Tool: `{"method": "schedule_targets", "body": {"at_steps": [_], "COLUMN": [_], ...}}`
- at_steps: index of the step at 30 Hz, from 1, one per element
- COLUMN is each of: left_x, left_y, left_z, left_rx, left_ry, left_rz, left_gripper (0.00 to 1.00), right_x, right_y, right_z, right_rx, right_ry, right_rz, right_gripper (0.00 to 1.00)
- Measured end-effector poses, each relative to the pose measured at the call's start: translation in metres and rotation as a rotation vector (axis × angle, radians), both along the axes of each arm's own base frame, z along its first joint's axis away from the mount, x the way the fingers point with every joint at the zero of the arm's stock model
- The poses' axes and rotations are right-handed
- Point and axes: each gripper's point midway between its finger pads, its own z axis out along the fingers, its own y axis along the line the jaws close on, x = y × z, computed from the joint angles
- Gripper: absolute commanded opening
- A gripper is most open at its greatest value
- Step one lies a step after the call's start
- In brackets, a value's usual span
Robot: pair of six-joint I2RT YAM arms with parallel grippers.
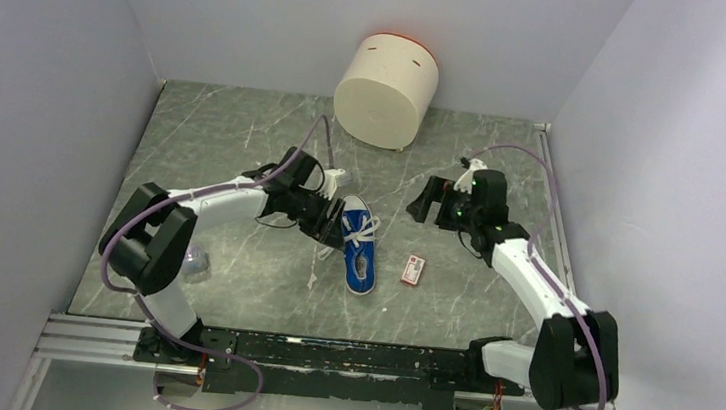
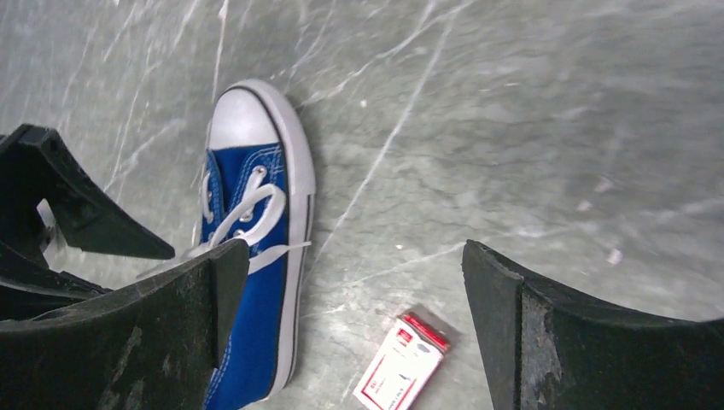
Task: Tie the shoes
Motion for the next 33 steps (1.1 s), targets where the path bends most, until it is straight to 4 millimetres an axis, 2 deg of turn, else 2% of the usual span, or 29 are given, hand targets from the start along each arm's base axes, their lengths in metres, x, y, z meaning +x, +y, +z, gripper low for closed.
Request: {"method": "schedule_targets", "body": {"at_steps": [4, 8, 10, 15, 19, 23, 28, 30, 33], "left_x": [0.006, 0.014, 0.015, 0.010, -0.017, -0.055, -0.081, -0.084, -0.083], "left_y": [-0.009, -0.013, -0.014, -0.010, 0.005, 0.024, 0.038, 0.040, 0.041], "left_z": [-0.003, -0.002, -0.001, -0.002, -0.005, -0.015, -0.027, -0.031, -0.032], "left_rx": [0.004, 0.006, 0.007, 0.019, 0.033, 0.055, 0.082, 0.093, 0.099], "left_ry": [-0.002, -0.020, -0.020, -0.019, 0.033, 0.130, 0.220, 0.241, 0.245], "left_rz": [-0.023, -0.035, -0.035, -0.041, -0.051, -0.055, -0.030, -0.017, -0.001], "left_gripper": [0.40, 0.13, 0.05, 0.05, 0.05, 0.05, 0.06, 0.19, 0.43], "right_x": [-0.002, -0.012, -0.015, -0.021, -0.020, -0.014, -0.013, -0.013, -0.008], "right_y": [-0.021, -0.017, -0.014, -0.002, 0.016, 0.048, 0.095, 0.106, 0.112], "right_z": [0.006, -0.002, -0.005, -0.018, -0.029, -0.031, -0.032, -0.033, -0.034], "right_rx": [0.003, 0.023, 0.035, 0.065, 0.099, 0.139, 0.175, 0.180, 0.179], "right_ry": [-0.034, -0.006, 0.006, 0.063, 0.119, 0.143, 0.159, 0.168, 0.185], "right_rz": [-0.077, -0.049, -0.027, 0.038, 0.105, 0.204, 0.331, 0.355, 0.353], "right_gripper": [0.87, 0.78, 0.75, 0.74, 0.74, 0.75, 0.75, 0.74, 0.72]}}
